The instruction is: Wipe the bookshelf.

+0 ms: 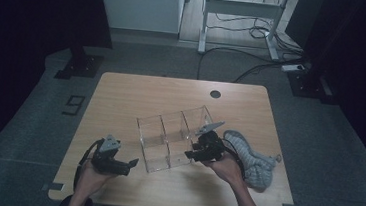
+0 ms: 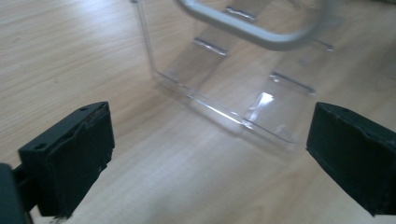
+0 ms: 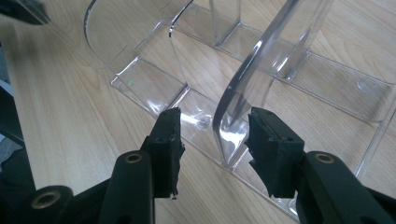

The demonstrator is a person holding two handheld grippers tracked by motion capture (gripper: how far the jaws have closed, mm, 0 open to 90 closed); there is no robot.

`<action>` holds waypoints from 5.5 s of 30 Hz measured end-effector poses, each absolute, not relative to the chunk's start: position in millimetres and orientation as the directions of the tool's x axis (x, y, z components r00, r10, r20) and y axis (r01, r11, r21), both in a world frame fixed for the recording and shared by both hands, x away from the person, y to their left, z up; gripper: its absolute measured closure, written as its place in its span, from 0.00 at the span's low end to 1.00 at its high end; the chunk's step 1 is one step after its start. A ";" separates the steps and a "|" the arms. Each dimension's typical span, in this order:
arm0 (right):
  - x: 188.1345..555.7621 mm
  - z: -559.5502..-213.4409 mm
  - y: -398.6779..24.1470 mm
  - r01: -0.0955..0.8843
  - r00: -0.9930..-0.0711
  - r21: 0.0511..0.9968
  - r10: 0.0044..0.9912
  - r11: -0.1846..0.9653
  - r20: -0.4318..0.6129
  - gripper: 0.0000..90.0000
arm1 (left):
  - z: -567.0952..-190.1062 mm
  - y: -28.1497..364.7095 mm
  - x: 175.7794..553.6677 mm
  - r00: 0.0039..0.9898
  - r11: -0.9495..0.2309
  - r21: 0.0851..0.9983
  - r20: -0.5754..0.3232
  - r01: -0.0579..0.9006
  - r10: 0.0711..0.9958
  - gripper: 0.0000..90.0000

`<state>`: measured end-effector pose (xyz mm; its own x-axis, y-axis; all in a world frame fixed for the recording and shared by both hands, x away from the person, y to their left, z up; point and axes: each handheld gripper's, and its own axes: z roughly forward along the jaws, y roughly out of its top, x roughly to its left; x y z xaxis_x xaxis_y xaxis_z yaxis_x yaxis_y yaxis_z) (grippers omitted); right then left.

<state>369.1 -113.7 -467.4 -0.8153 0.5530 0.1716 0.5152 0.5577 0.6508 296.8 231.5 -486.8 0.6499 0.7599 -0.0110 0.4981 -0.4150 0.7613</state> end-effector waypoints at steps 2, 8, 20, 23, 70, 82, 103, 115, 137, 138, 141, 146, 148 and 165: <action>368.0 -467.4 -111.2 0.513 -0.817 0.650 0.550 0.561 0.170 0.60 | -484.9 227.9 293.9 0.660 -0.423 0.763 -0.006 0.489 0.751 0.00; 366.3 -468.3 -107.6 0.515 -0.820 0.644 0.543 0.565 0.180 0.56 | -479.4 204.7 300.1 0.671 -0.444 0.761 0.017 0.472 0.742 0.00; 353.6 -462.2 -134.8 0.521 -0.818 0.622 0.550 0.585 0.168 0.48 | -484.7 185.3 315.5 0.607 -0.444 0.728 0.049 0.522 0.793 0.17; 350.8 -461.3 -147.2 0.533 -0.809 0.613 0.564 0.584 0.165 0.48 | -484.2 187.1 316.3 0.596 -0.441 0.729 0.056 0.524 0.801 0.20; 362.6 -519.8 -267.5 0.758 -0.509 0.490 0.860 0.431 0.031 0.59 | -489.1 219.3 340.1 0.516 -0.394 0.702 0.045 0.593 0.855 0.86; 354.3 -520.5 -264.1 0.763 -0.491 0.479 0.871 0.433 -0.006 0.68 | -489.1 234.9 346.5 0.499 -0.361 0.708 0.015 0.607 0.867 0.95; 342.8 -490.3 -258.3 0.714 -0.534 0.556 0.845 0.426 0.039 0.72 | -490.9 236.1 347.8 0.513 -0.363 0.719 0.009 0.593 0.858 0.96; 337.1 -462.9 -235.6 0.671 -0.597 0.604 0.796 0.430 0.096 0.72 | -492.0 236.9 349.3 0.517 -0.354 0.725 -0.002 0.590 0.856 0.96; 344.8 -435.1 -160.3 0.537 -0.745 0.618 0.666 0.574 0.028 0.72 | -490.7 234.2 349.9 0.520 -0.379 0.715 0.026 0.587 0.854 0.96; 345.0 -434.6 -157.4 0.532 -0.751 0.613 0.660 0.584 0.023 0.72 | -490.6 233.8 350.2 0.518 -0.379 0.714 0.026 0.589 0.855 0.96; 345.0 -434.6 -149.6 0.517 -0.763 0.601 0.647 0.609 0.000 0.73 | -490.4 232.6 351.0 0.513 -0.378 0.711 0.028 0.592 0.858 0.97; 344.4 -433.5 -146.9 0.499 -0.773 0.597 0.634 0.629 -0.022 0.73 | -489.7 229.6 352.3 0.500 -0.384 0.703 0.046 0.598 0.865 0.97; 343.1 -432.2 -147.0 0.492 -0.778 0.599 0.628 0.631 -0.023 0.73 | -489.7 228.4 352.6 0.496 -0.384 0.702 0.052 0.599 0.867 0.97; 322.6 -425.9 -139.3 0.455 -0.811 0.616 0.584 0.643 -0.011 0.73 | -489.4 225.0 352.8 0.479 -0.385 0.696 0.068 0.605 0.875 0.97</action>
